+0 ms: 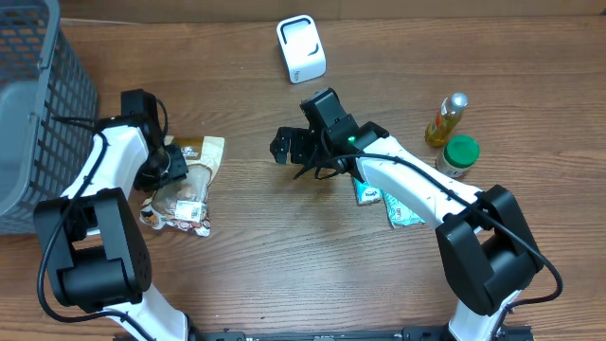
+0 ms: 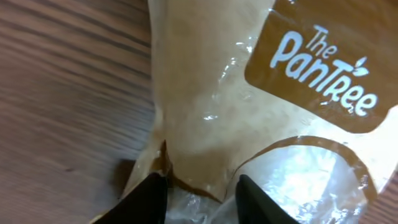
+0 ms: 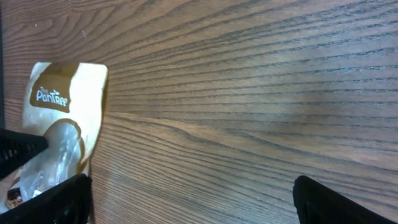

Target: Scan the item barcode

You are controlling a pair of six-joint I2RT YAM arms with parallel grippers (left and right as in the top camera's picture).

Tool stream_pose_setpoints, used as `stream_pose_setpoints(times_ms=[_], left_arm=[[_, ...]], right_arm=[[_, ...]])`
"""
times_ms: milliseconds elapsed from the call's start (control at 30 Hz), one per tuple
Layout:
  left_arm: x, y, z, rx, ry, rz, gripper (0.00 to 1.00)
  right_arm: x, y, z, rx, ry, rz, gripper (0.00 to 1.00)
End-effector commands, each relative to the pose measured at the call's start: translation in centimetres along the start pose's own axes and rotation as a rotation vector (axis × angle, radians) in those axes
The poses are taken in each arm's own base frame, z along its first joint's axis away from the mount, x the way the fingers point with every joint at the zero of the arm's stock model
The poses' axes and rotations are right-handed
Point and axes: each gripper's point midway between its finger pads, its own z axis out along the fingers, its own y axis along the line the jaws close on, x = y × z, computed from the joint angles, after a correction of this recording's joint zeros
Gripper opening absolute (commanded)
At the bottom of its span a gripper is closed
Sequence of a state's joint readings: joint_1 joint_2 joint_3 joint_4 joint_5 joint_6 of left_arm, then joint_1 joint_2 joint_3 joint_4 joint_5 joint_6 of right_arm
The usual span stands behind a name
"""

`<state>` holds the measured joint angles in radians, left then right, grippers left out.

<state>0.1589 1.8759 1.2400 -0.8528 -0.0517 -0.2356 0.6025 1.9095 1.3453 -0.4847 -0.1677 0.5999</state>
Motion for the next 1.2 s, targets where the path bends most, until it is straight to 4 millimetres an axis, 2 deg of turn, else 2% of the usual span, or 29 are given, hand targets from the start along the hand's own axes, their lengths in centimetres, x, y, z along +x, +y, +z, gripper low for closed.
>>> stream_pose_setpoints(times_ms=[0, 100, 167, 400, 533, 800, 1033, 1100, 1167], left_arm=[[1.0, -1.7, 0.7, 0.095, 0.04, 0.054, 0.3], [1.0, -3.0, 0.6, 0.16, 0.042, 0.057, 0.22], [1.1, -4.2, 0.4, 0.225, 0.045, 0.083, 0.18], [1.9, -7.7, -0.3, 0.345, 0.05, 0.189, 0.15], [2.4, -9.6, -0.5, 0.352, 0.04, 0.244, 0.15], [4.1, -13.9, -0.9, 0.377, 0.03, 0.359, 0.17], [5.7, -17.9, -1.7, 0.463, 0.019, 0.453, 0.14], [5.6, -18.1, -2.0, 0.468, 0.017, 0.458, 0.04], [5.3, -18.2, -2.6, 0.468, 0.015, 0.457, 0.04]], right_arm=[[-1.1, 0.5, 0.0, -0.02, -0.045, -0.004, 1.0], [-1.7, 0.9, -0.1, -0.04, -0.07, -0.009, 1.0], [-2.0, 0.5, -0.1, -0.029, -0.076, -0.002, 1.0], [-1.8, -4.8, -0.7, 0.163, -0.059, 0.056, 1.0], [-1.5, -6.2, -1.0, 0.2, -0.035, 0.076, 1.0], [-0.8, -6.7, -1.1, 0.212, 0.0, 0.083, 1.0], [-0.6, -6.5, -1.0, 0.203, 0.01, 0.084, 1.0], [-0.6, -6.6, -1.1, 0.204, 0.013, 0.085, 1.0], [-0.5, -6.6, -1.1, 0.206, 0.015, 0.085, 1.0]])
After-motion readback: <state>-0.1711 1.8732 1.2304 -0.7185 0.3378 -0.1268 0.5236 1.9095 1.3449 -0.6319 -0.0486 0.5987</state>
